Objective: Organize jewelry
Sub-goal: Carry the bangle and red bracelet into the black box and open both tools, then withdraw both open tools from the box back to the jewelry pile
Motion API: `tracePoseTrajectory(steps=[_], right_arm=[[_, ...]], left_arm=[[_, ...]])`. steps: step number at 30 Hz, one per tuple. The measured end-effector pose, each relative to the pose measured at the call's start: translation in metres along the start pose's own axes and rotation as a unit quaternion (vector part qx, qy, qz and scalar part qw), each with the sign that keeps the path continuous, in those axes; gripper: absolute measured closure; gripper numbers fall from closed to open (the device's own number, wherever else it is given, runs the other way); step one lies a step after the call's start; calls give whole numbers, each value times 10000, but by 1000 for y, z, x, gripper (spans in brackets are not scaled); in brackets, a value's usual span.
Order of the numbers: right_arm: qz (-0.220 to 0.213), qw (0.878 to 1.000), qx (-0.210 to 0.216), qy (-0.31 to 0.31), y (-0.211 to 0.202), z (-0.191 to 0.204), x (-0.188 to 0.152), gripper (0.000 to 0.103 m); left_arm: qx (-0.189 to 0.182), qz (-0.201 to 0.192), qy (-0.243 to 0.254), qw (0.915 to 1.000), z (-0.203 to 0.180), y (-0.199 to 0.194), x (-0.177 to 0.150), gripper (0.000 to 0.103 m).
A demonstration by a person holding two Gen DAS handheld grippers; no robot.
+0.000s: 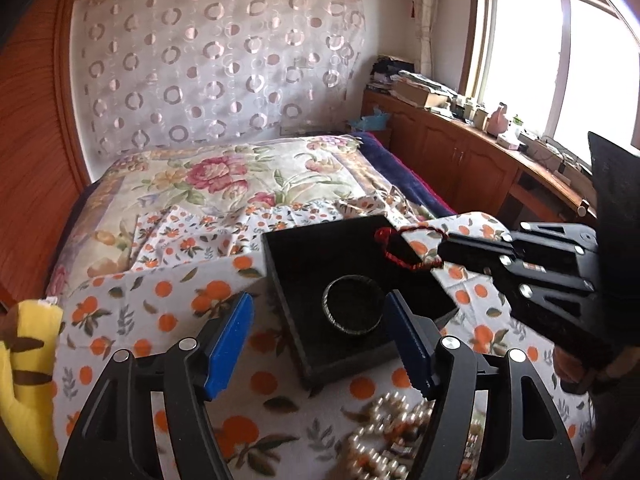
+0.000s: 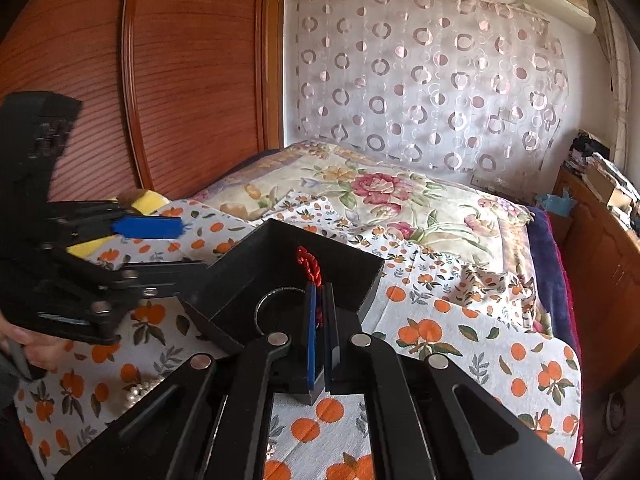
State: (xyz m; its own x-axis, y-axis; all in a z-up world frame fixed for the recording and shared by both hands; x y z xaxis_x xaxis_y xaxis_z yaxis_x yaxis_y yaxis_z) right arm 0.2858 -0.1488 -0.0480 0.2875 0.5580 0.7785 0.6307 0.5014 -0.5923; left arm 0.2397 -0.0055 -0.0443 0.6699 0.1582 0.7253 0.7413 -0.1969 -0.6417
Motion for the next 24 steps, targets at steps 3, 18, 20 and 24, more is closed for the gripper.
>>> tracePoseTrajectory(steps=[3,18,20,24], right_arm=[[93,9998,-119,-154,9,5,4,100],[380,9993,66,4,9,23,-8,69],[363,9993,41,36,4,26,-9,69],[319,9994,-49,140,-10,29,-16,69]], left_arm=[[117,-36,-32,9999,10,-8,-9,37],[141,78,-344,9993,38,-37,-52,36],[137,72,-340,9993,37,-42,-59,36],[114,93,-340,9993,33,-52,-72,36]])
Point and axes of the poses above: each gripper's, at about its wrist camera, not at the fingertips, and y roughly the way its jaws point, z to its left, x to its top, the point moved 4 cm from there along y, roughly the way its jaws point, and after that the axes turned 13 degrees about -y, right-handed, at the moved point
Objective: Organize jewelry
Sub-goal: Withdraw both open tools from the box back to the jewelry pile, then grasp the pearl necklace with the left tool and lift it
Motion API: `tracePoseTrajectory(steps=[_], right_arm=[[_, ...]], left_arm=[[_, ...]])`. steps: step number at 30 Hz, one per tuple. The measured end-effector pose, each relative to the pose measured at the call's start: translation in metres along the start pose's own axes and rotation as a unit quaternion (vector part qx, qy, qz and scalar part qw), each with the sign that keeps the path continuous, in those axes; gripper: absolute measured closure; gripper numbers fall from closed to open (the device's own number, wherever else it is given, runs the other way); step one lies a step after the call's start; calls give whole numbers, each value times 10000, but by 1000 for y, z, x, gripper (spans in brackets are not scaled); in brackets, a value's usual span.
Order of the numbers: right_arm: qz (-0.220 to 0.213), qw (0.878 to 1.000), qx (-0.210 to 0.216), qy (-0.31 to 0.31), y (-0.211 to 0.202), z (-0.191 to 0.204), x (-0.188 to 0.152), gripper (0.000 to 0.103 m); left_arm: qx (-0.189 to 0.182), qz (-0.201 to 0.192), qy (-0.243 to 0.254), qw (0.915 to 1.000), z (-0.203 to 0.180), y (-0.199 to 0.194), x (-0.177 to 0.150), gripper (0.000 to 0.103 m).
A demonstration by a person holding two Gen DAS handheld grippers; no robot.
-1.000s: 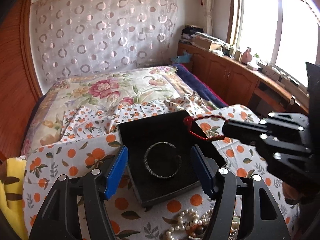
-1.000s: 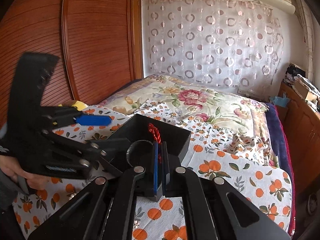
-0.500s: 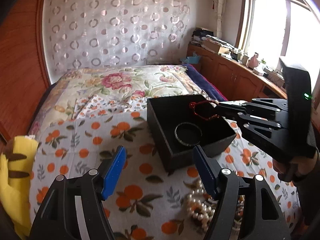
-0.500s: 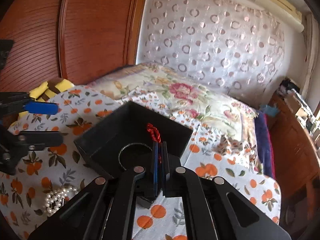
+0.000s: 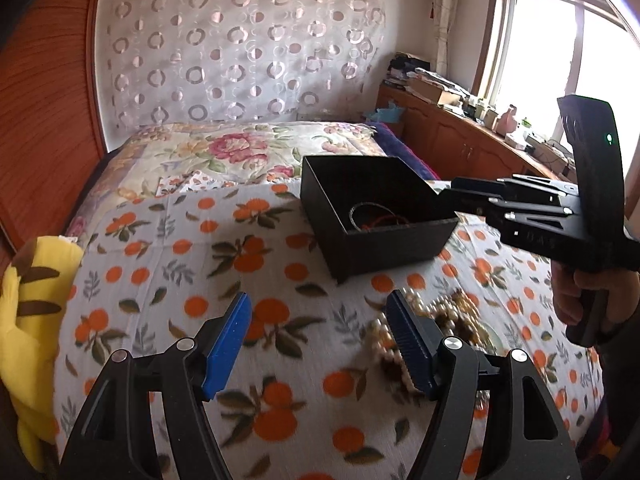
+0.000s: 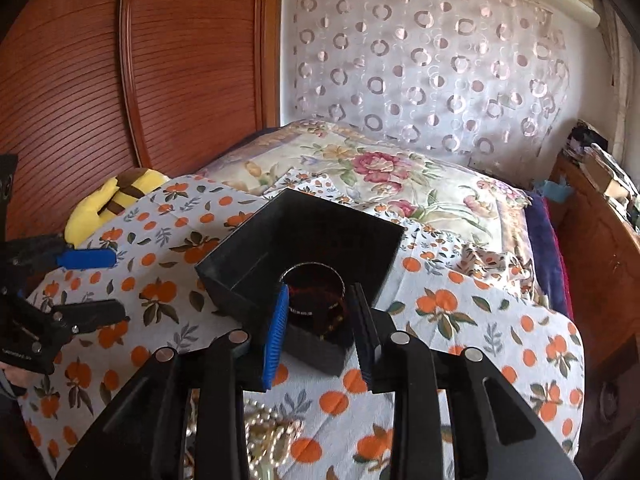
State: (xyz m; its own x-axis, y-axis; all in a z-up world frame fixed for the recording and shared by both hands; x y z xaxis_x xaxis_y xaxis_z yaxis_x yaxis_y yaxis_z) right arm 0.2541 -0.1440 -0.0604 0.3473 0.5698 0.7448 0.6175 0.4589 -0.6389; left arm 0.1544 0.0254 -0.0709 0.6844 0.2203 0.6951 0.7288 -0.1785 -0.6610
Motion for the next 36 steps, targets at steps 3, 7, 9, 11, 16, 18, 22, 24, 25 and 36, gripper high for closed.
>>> tracePoseTrajectory(steps=[3,7,9,11,16,18,22,24,25,36], right_arm=[[-39,9999,-3,112,-11,4,-9,69],[-31,9998,12,193,-22,12,-25,69],[-11,9997,32,231,-27,17,-34,69],[2,9997,61,252,-32,23,-41,69],[-37,9992,125,373,-42,36,-58,69],[-40,9989,182,425,-46,43,-65,69],[-39,9985,298,457,-52,55,-78,69],[-35,9987,297,416,-53,61,-82,69],[-29,9988,275,393,-53,63,-84,69],[-34,9987,266,429,-59,66,-95,69]], left_arm=[[1,-17,38,10000,-1,-8,-9,35],[14,-52,73,10000,-4,-18,-18,30],[-1,-47,92,9999,-7,-21,-23,30],[-6,-33,115,9999,-9,-24,-27,30],[-31,-11,196,9998,-18,-29,-39,30],[-13,8,237,9997,-22,-30,-44,30],[-37,138,207,9997,-25,-28,-51,30],[-26,182,210,9996,-26,-24,-53,30],[-26,203,214,9996,-27,-22,-53,30],[-336,626,133,9974,-39,4,-55,69]])
Point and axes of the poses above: each gripper's, at about its wrist camera, not at the fingertips, and y roughly the way its jaws point, z to its left, x to its top, the point moved 4 cm from there along y, roughly the way its jaws point, and after that the axes turned 13 degrees about -y, right-handed, at the moved point
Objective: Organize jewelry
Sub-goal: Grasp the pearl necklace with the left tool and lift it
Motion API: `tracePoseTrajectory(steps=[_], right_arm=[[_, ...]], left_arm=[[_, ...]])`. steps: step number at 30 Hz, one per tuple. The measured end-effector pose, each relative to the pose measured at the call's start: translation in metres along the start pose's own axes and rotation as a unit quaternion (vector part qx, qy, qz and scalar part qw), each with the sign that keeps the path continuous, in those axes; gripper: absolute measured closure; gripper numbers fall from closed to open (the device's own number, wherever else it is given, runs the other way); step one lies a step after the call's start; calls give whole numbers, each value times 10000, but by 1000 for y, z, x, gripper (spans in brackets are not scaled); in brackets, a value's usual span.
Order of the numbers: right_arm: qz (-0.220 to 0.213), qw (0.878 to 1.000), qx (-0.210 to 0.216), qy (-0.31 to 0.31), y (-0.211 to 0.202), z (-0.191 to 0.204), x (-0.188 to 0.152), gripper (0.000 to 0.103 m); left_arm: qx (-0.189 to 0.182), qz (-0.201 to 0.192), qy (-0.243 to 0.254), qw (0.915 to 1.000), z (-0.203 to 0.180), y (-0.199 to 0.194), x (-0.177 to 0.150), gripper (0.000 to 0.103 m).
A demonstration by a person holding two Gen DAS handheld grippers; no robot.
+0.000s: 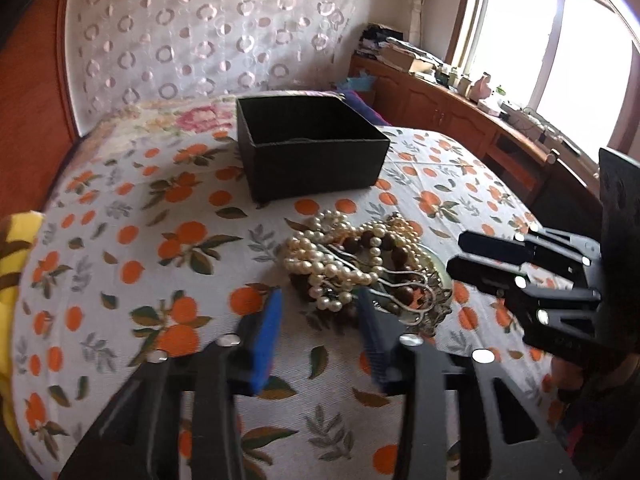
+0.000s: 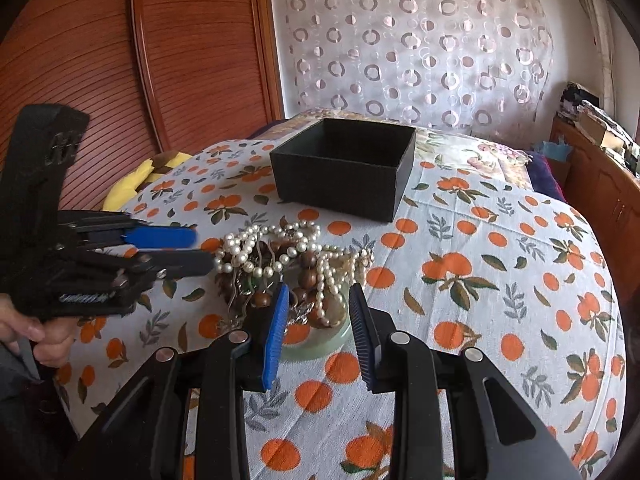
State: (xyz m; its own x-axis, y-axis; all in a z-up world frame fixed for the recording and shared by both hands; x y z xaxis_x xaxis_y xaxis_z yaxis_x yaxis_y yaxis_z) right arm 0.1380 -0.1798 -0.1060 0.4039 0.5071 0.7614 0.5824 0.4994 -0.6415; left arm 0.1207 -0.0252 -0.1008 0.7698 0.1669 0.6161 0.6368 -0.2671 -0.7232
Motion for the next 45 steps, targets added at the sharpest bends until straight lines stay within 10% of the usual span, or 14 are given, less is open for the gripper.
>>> tracePoseTrajectory(steps=[16,45], right_arm=[[-104,9998,-162,-83,-9,5,-2,69],[45,9998,-177,-94,0,7,0,69]], left_arm=[[-261,-39,-355,9990,4,9,6,96],[-15,-1774,-197,9839,13,-128,52,96]])
Point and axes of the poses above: each gripper's, at about its wrist camera, not at the fingertips, and y roughly the way its jaws point, z to its left, x to its top, the point moved 4 cm from there along y, roughly the way its jaws point, and after that the axes turned 13 degrees about -y, right-handed, at the moved point
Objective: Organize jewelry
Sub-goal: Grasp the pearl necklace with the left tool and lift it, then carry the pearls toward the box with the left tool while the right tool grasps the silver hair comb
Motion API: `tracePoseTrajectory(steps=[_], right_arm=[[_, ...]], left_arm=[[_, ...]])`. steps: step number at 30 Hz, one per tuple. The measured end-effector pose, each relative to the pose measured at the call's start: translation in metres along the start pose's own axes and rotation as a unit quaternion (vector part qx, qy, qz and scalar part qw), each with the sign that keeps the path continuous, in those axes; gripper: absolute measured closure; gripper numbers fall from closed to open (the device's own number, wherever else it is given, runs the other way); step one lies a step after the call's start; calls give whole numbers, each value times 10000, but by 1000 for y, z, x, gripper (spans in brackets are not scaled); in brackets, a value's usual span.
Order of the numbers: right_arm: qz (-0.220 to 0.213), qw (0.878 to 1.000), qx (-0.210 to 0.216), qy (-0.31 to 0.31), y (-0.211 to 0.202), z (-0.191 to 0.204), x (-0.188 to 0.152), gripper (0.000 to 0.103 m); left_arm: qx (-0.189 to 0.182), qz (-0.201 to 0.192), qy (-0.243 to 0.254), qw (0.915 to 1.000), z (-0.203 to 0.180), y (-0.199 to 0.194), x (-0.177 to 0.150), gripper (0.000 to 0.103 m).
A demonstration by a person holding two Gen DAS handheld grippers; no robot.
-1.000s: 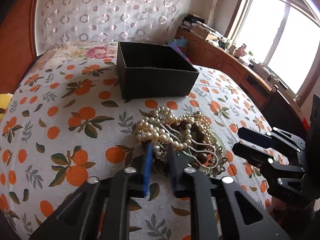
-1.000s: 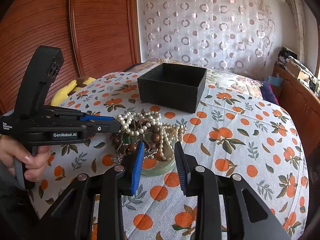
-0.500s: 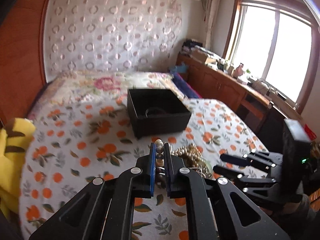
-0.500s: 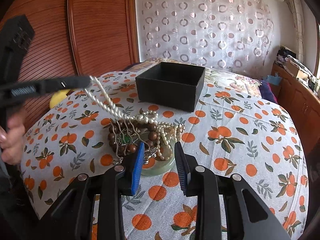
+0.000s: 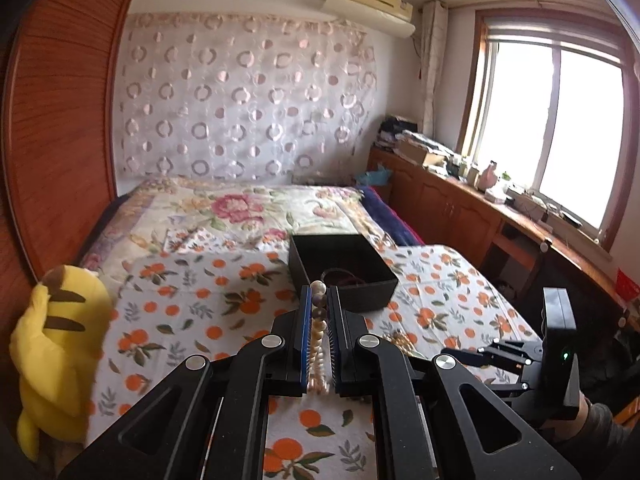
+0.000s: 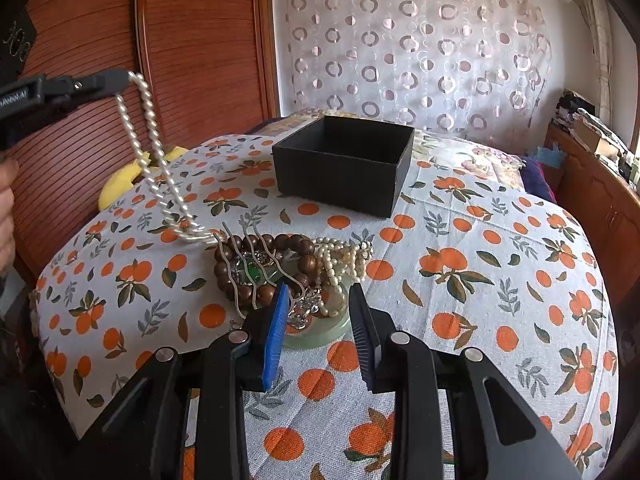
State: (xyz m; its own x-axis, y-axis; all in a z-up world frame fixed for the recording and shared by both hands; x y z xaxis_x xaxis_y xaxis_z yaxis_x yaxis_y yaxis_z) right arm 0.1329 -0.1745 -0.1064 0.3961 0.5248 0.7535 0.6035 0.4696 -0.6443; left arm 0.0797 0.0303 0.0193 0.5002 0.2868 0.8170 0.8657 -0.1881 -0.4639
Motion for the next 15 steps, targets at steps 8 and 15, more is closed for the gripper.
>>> tracePoseTrajectory(steps=[8,15], right_arm=[[-13,9999,135,-50,2,6,3,54],[185,9983,483,-277,15,18,10,40]], left_arm=[[51,-74,-49,9999,10,-13,-1,96],[46,-37,-102,9999,15,-13,-6,96]])
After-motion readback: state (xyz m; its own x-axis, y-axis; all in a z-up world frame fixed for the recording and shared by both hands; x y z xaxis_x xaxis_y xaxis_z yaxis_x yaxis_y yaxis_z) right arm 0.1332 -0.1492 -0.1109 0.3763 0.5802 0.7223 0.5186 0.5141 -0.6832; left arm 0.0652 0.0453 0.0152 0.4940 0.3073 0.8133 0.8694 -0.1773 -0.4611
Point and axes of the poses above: each gripper's, at about its wrist camera, not at the fingertips, and y roughly the way its jaws point, z to its left, x to its top, the point moved 4 cm from there along y, roughly the way its jaws point, and after that the axes turned 13 degrees about -y, right-handed, at the moved point
